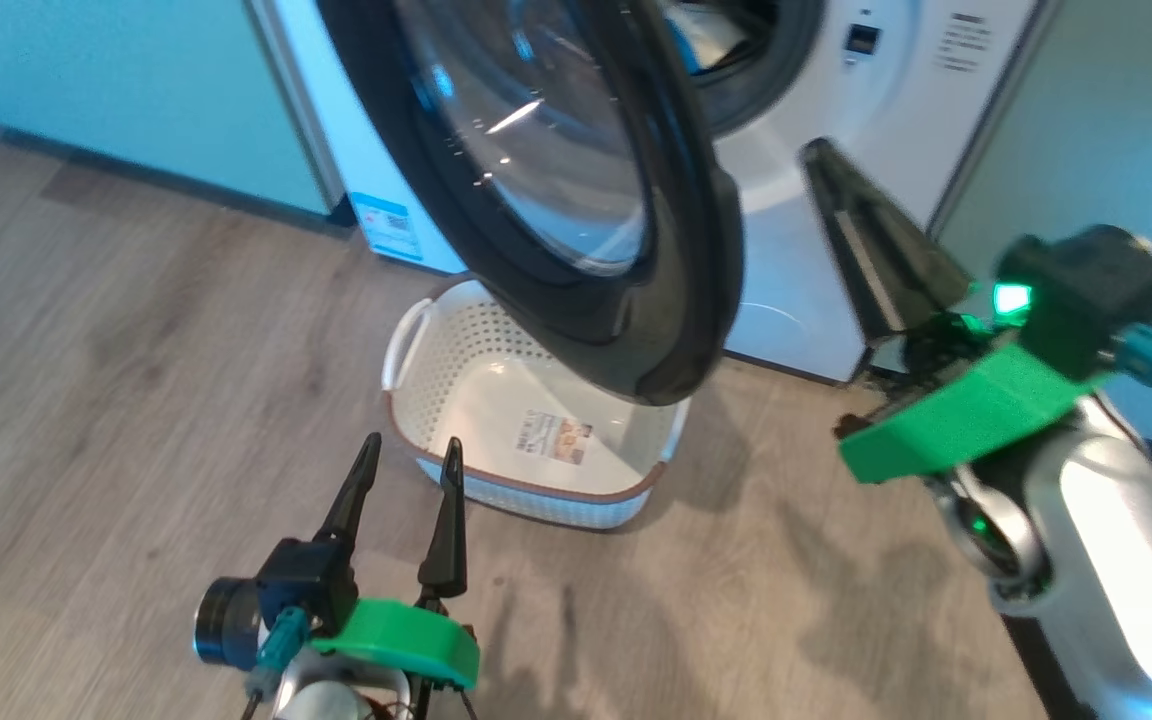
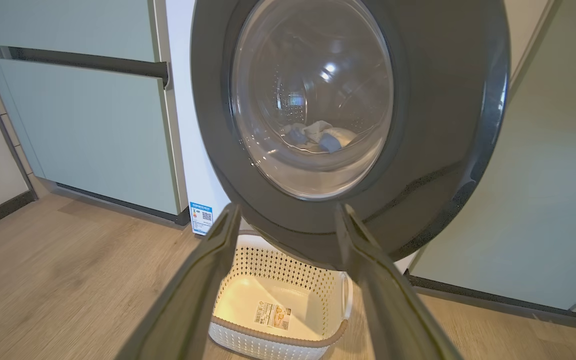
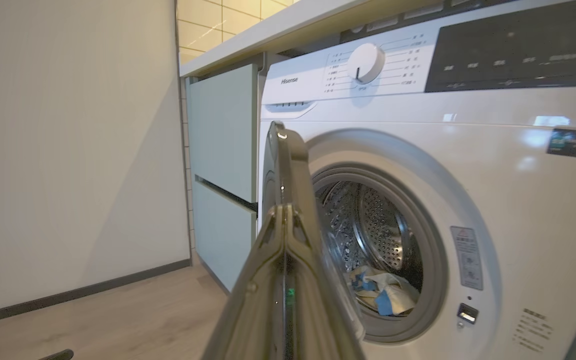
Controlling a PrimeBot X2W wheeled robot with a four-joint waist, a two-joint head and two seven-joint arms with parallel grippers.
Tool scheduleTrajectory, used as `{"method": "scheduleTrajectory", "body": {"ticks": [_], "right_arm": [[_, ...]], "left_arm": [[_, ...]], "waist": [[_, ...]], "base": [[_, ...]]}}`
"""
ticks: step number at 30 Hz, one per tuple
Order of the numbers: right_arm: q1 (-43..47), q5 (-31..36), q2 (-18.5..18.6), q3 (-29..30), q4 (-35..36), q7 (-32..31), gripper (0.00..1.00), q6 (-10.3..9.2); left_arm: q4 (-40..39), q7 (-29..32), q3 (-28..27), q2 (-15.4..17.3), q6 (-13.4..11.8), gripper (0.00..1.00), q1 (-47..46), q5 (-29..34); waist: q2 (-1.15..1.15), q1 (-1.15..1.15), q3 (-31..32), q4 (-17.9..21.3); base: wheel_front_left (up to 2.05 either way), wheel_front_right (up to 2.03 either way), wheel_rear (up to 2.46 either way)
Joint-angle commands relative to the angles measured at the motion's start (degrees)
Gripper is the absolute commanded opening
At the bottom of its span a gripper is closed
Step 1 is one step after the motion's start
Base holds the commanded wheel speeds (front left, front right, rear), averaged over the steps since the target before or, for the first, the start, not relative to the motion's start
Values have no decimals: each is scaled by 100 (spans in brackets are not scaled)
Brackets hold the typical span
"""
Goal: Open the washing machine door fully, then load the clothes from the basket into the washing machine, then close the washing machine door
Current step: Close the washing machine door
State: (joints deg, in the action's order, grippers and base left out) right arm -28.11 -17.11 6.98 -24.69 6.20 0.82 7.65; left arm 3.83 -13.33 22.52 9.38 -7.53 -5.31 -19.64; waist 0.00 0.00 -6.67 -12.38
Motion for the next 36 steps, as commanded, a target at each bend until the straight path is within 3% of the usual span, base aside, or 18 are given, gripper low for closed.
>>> {"method": "scheduleTrajectory", "body": {"ticks": [1, 11, 23, 36], "right_arm": [[-288, -85, -109, -173, 2, -41, 0, -16], [-806, -433, -258, -711, -1019, -119, 0, -16], [-1203, -566, -360, -715, -2102, 46, 0, -16], [-1384, -612, -364, -654, -2680, 215, 0, -16]], "left_arm": [[-132, -84, -178, 10, 10, 100, -238, 51], [-64, -129, -103, -57, 55, 100, -274, 91], [83, -158, -69, -189, 122, 100, -364, 108], [104, -166, -151, -275, 155, 100, -363, 181]], "waist": [[0, 0, 1, -171], [0, 0, -31, -531], [0, 0, -86, -784], [0, 0, -143, -796]], "base": [[0, 0, 0], [0, 0, 0], [0, 0, 0], [0, 0, 0]]}}
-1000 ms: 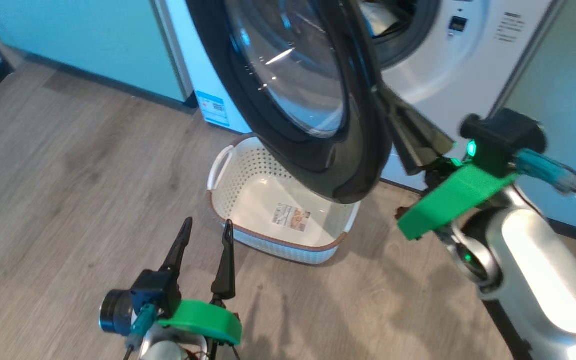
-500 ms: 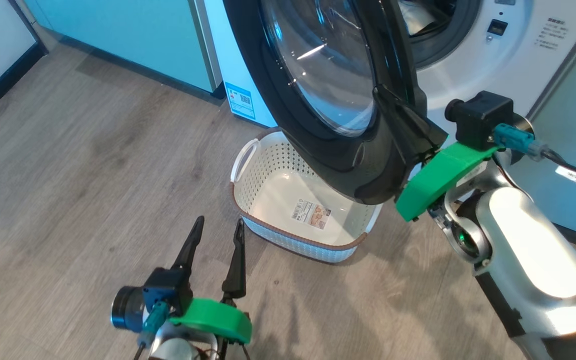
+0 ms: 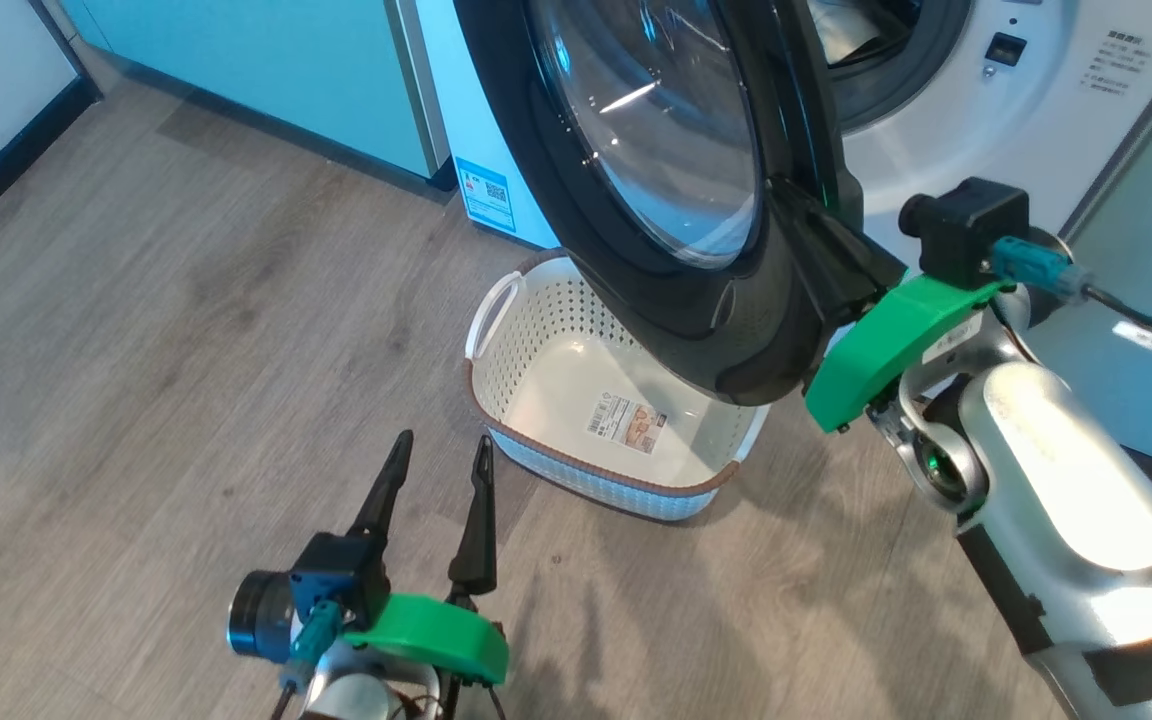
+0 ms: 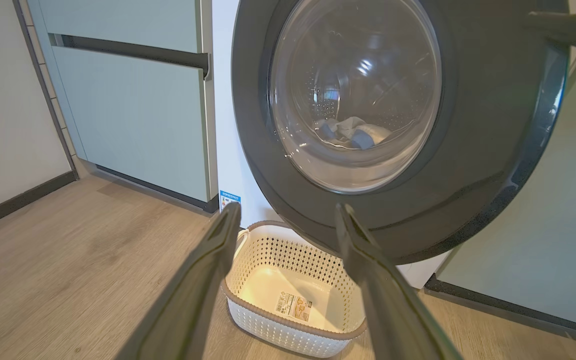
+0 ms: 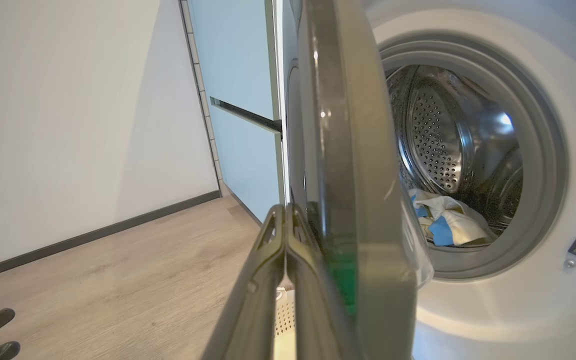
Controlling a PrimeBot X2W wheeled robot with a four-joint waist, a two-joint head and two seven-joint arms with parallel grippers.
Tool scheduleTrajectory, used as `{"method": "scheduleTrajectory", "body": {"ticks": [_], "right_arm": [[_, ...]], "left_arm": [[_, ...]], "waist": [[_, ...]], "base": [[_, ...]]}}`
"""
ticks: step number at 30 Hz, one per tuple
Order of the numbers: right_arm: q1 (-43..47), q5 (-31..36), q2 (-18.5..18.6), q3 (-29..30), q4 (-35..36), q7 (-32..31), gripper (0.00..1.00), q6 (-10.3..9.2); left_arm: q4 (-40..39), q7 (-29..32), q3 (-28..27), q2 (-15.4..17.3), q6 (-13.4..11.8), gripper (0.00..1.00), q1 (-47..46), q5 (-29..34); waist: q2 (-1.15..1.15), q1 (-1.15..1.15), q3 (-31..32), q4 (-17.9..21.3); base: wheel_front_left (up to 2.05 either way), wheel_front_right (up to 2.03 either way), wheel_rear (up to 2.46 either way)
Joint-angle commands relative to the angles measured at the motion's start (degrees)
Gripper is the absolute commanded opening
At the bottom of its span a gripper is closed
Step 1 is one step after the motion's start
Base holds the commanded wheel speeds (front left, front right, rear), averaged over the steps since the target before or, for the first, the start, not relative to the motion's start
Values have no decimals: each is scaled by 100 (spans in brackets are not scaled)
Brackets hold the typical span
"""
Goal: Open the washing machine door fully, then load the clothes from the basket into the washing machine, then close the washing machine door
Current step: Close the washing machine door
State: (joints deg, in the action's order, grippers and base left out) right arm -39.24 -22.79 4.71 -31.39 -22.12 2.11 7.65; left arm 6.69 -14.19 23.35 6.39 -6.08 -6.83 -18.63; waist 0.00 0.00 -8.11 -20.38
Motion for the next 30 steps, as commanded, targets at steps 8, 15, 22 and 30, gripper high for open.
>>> {"method": "scheduleTrajectory", "body": {"ticks": [8, 15, 22, 30], "right_arm": [[-378, -27, -20, 195, 34, 117, 0, -16], [-507, 33, 173, 702, -54, 125, 0, -16], [-728, 195, 341, 1182, -215, 123, 0, -16], [-1109, 303, 543, 1300, -383, 78, 0, -16]], "left_arm": [[-204, -80, -280, -24, 27, 100, -203, 129], [-216, -80, -323, -71, 71, 100, -246, 155], [-204, -81, -361, -144, 129, 100, -305, 202], [-199, -81, -372, -227, 201, 100, -396, 271]], "waist": [[0, 0, -45, 59], [0, 0, -176, 83], [0, 0, -301, 55], [0, 0, -452, -39]], "base": [[0, 0, 0], [0, 0, 0], [0, 0, 0], [0, 0, 0]]}}
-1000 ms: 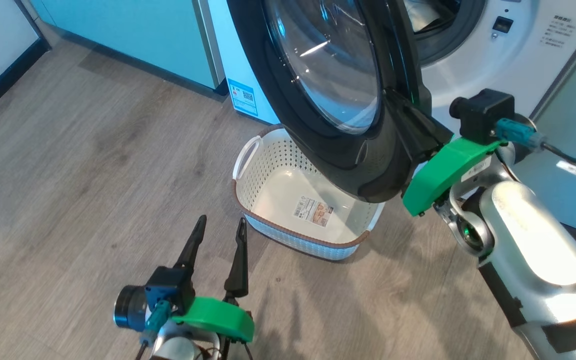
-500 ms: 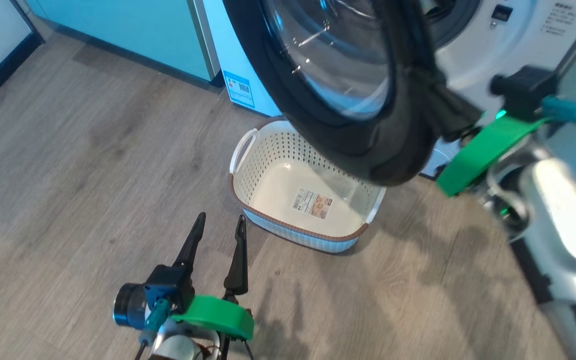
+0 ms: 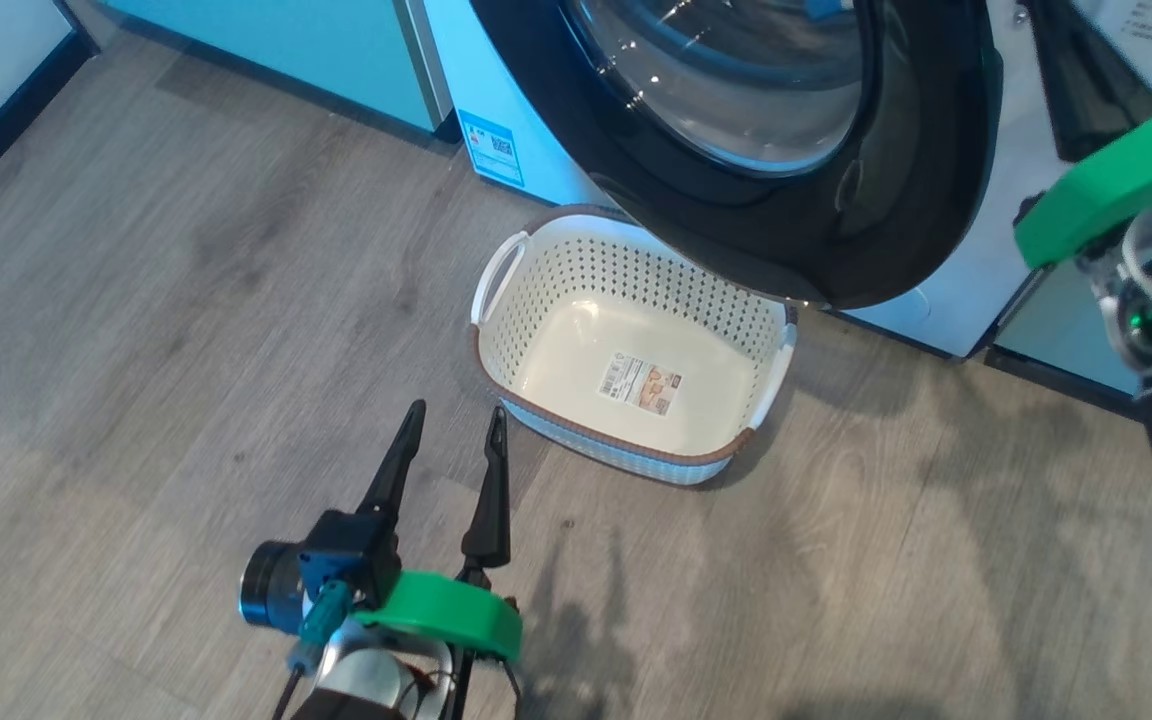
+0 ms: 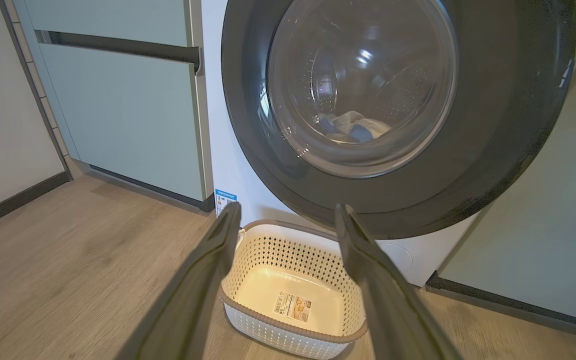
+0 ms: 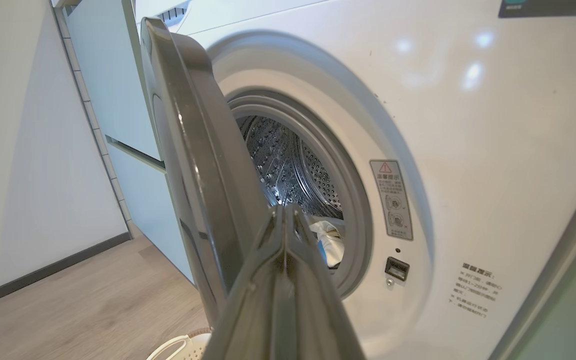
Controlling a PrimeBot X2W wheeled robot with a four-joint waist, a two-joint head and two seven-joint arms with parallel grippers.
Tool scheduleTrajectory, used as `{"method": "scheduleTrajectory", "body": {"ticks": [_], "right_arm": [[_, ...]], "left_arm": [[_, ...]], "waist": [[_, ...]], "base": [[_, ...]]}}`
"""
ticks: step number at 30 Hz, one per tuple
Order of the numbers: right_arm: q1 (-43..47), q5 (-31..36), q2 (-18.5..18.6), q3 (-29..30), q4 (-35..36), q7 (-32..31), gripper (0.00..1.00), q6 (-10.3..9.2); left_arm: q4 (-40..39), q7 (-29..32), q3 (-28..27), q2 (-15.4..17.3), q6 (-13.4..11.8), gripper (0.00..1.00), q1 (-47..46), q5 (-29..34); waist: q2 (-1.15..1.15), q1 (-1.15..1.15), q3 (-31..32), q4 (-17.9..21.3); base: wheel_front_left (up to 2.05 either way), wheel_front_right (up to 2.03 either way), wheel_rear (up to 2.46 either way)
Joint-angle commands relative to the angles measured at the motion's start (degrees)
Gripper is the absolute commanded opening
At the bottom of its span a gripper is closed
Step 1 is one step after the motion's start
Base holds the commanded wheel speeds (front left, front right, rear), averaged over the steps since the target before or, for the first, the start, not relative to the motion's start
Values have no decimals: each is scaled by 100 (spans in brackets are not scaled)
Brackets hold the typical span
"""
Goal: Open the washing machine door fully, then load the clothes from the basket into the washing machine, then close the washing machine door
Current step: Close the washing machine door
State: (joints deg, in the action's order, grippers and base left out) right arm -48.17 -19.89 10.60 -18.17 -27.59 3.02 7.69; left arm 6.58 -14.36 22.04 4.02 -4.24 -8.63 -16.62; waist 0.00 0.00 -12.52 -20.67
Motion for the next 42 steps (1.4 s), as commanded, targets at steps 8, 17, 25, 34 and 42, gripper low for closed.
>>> {"method": "scheduleTrajectory", "body": {"ticks": [8, 17, 25, 34, 42], "right_arm": [[-251, -29, -101, -276, 504, 172, 0, -20], [-43, -97, -155, -641, 1120, -78, 0, -20], [-21, -127, -107, -709, 933, -294, 0, -20], [-121, -147, -72, -635, 583, -296, 0, -20], [-243, -159, -3, -516, 306, -249, 0, -20]], "left_arm": [[-144, -63, -265, -48, 46, 100, -219, 125], [-160, -63, -313, -79, 68, 100, -214, 182], [-131, -63, -269, -98, 101, 100, -241, 192], [-131, -63, -249, -107, 115, 100, -255, 192], [-172, -63, -211, -112, 108, 100, -274, 211]], "waist": [[0, 0, -26, -52], [0, 0, -30, -42], [0, 0, -53, -104], [0, 0, -89, -164], [0, 0, -141, -178]], "base": [[0, 0, 0], [0, 0, 0], [0, 0, 0], [0, 0, 0], [0, 0, 0]]}}
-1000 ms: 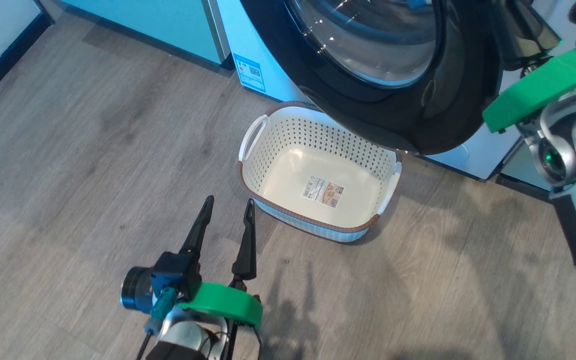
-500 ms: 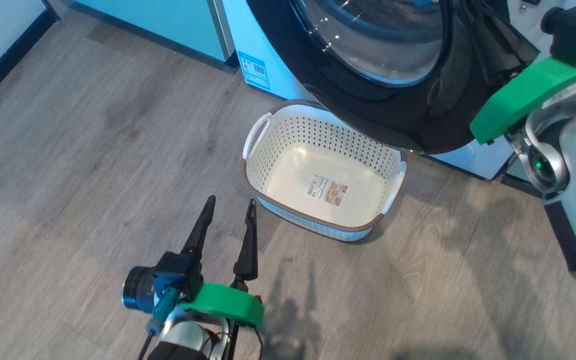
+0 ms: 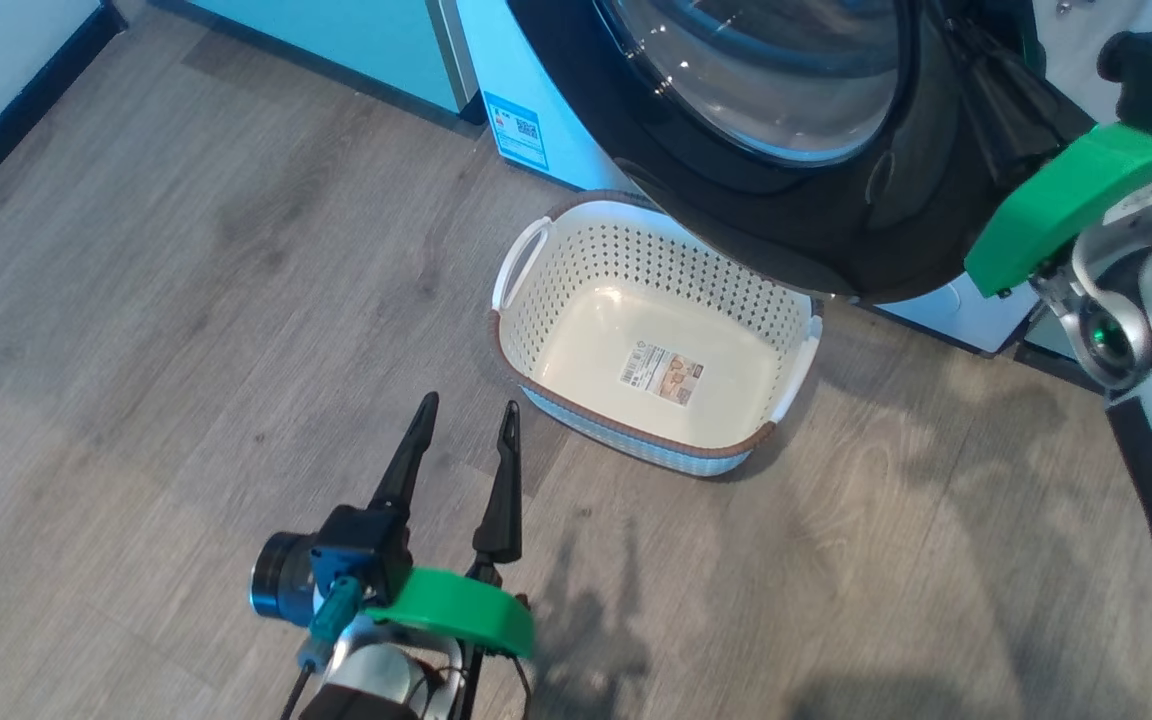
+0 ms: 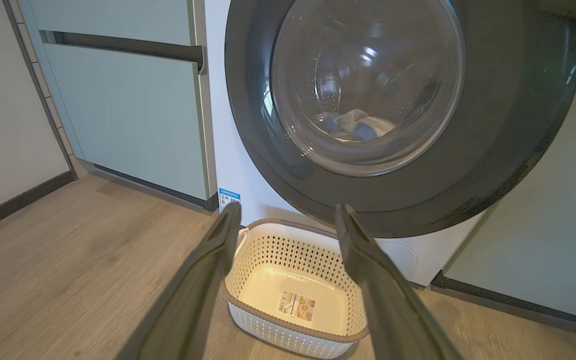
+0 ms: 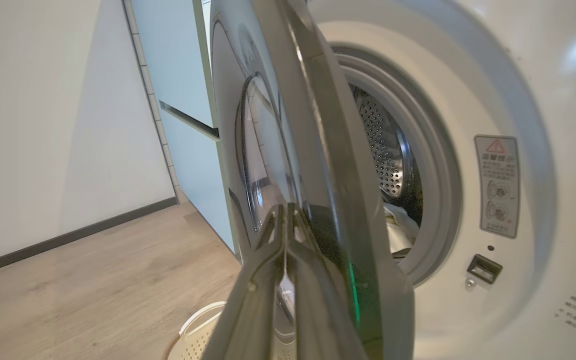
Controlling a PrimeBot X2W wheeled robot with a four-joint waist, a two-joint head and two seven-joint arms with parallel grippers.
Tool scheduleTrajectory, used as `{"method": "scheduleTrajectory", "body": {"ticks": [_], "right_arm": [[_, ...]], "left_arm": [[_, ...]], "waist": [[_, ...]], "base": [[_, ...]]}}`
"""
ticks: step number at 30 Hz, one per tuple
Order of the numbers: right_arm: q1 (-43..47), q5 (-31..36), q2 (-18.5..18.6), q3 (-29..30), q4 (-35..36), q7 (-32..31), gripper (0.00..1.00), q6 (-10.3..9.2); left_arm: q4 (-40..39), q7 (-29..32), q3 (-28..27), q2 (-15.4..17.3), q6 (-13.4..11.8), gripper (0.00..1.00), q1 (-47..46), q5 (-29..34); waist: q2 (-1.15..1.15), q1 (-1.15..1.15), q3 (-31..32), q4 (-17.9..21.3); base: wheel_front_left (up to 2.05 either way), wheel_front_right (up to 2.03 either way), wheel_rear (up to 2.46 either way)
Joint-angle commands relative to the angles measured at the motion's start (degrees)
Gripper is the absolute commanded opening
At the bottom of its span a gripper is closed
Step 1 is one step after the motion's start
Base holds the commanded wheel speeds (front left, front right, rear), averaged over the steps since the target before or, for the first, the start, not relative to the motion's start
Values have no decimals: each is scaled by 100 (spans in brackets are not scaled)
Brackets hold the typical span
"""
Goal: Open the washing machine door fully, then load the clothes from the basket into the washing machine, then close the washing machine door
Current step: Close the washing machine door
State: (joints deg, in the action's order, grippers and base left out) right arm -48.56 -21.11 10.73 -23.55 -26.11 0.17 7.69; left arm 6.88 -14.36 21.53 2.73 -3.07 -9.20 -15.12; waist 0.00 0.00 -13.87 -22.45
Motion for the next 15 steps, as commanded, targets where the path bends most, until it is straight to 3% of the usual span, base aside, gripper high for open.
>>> {"method": "scheduleTrajectory", "body": {"ticks": [1, 15], "right_arm": [[-223, -30, 2, 40, 123, 38, 0, -20], [-863, 97, 373, 365, -388, 36, 0, -20]], "left_arm": [[-208, -63, -155, 17, -7, 100, -222, 62], [-349, -63, 131, 15, -106, 100, -479, -73]], "waist": [[0, 0, -14, -2], [0, 0, -433, -155]], "base": [[0, 0, 0], [0, 0, 0]]}}
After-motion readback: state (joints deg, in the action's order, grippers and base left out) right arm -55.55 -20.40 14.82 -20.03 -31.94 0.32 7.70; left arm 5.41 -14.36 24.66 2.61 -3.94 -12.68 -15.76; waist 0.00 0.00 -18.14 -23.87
